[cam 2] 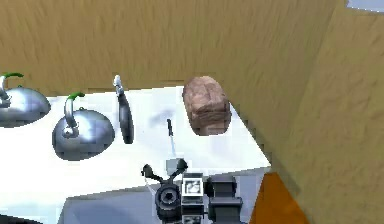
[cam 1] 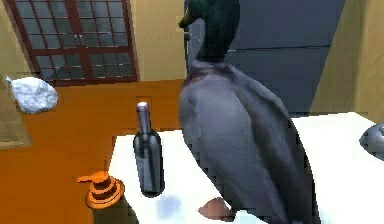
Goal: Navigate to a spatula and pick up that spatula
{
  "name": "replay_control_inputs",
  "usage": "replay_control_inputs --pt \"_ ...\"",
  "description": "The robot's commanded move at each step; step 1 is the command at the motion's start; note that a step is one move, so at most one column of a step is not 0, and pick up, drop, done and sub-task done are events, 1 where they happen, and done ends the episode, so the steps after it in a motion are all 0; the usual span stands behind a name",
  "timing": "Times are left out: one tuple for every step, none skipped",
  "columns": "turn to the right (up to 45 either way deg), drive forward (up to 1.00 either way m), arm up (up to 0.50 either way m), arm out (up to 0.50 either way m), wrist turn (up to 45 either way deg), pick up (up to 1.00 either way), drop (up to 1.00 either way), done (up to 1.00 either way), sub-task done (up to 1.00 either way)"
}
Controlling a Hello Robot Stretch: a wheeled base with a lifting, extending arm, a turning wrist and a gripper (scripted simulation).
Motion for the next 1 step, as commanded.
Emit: replay_control_inputs --pt "0.0 0.00 0.00 0.00 0.0 1.00 0.00 0.00 0.00"
